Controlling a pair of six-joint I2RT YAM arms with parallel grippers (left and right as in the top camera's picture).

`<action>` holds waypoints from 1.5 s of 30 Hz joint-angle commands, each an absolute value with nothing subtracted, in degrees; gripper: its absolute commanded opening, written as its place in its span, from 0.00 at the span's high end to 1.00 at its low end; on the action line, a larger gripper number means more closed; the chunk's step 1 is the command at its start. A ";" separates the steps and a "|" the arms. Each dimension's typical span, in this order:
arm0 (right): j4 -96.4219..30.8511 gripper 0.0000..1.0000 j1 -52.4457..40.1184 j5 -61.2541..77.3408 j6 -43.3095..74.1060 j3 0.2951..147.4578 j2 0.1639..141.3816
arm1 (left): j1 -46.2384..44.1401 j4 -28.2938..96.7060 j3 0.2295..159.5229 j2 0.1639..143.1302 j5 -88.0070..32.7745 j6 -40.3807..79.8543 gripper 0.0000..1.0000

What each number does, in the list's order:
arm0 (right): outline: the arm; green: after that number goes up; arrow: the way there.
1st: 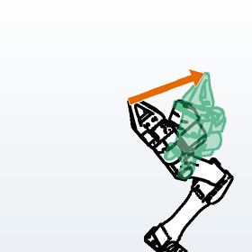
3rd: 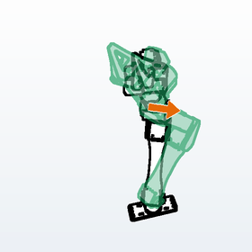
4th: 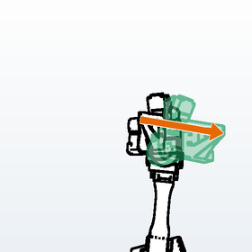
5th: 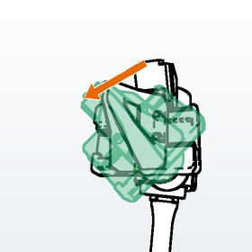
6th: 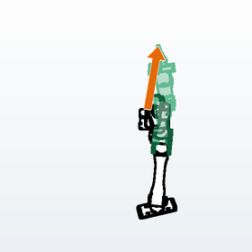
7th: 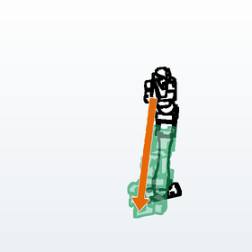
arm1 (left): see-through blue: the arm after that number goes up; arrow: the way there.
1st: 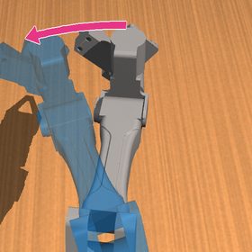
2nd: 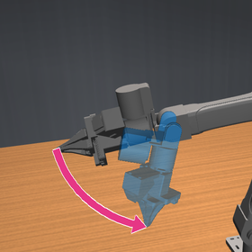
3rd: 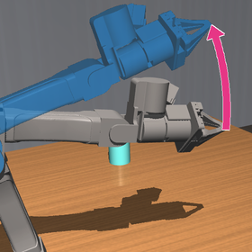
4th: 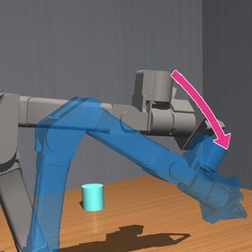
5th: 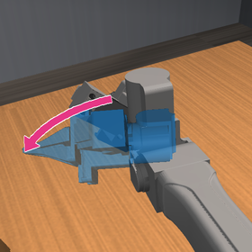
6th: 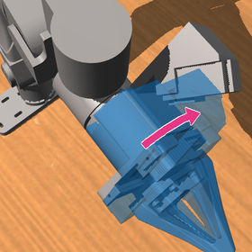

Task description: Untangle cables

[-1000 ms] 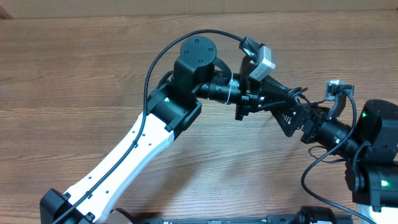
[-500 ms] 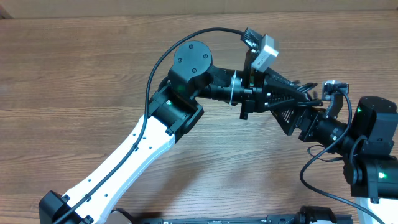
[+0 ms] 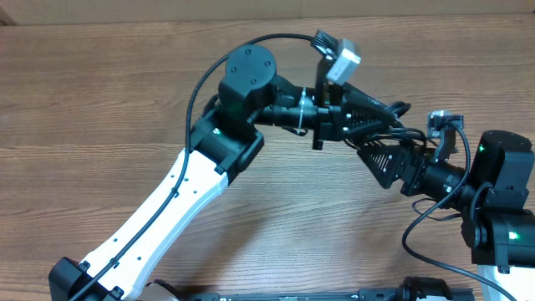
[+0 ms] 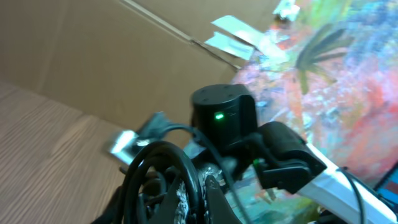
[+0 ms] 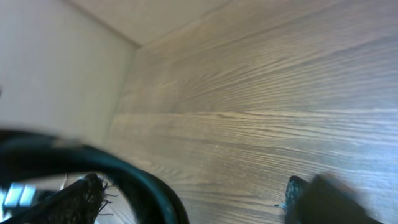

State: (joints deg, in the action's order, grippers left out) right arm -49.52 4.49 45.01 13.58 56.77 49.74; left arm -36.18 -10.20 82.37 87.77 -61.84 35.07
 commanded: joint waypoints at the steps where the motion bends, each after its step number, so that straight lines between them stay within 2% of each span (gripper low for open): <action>1: -50.26 0.08 4.51 51.62 3.75 56.27 49.45 | -33.43 -7.64 84.01 86.15 -62.59 31.73 0.96; 8: -50.72 0.08 4.51 58.50 -5.10 56.27 49.45 | -29.47 -4.25 84.01 86.15 -63.57 33.65 0.96; 12: -50.74 0.08 4.51 58.74 -5.08 56.27 49.45 | -27.42 -4.25 84.01 86.15 -63.53 31.48 0.96; 15: -50.11 0.08 4.51 59.29 -5.19 56.27 49.45 | -26.13 -1.85 84.01 86.15 -63.92 24.14 0.96; 19: -43.31 0.08 4.51 64.75 -4.91 56.34 49.45 | -25.41 4.95 83.99 86.15 -63.94 18.09 0.96; 25: -36.29 0.09 4.51 66.17 -4.34 56.34 49.45 | -25.21 9.67 83.99 86.15 -63.02 17.47 0.96; 33: -36.71 0.09 4.51 63.77 -4.36 56.34 49.47 | -23.05 11.90 84.01 86.15 -59.42 15.40 0.96; 37: -37.91 0.07 4.51 55.90 -4.75 56.34 49.47 | -20.91 11.40 84.01 86.15 -67.88 14.09 0.96; 41: -36.40 0.05 4.51 55.55 -14.76 56.34 49.47 | -21.04 12.03 84.01 86.15 -81.97 5.74 0.96; 45: -34.72 0.03 4.51 56.29 -17.28 56.34 49.47 | -22.13 12.03 84.01 86.15 -84.27 5.72 0.96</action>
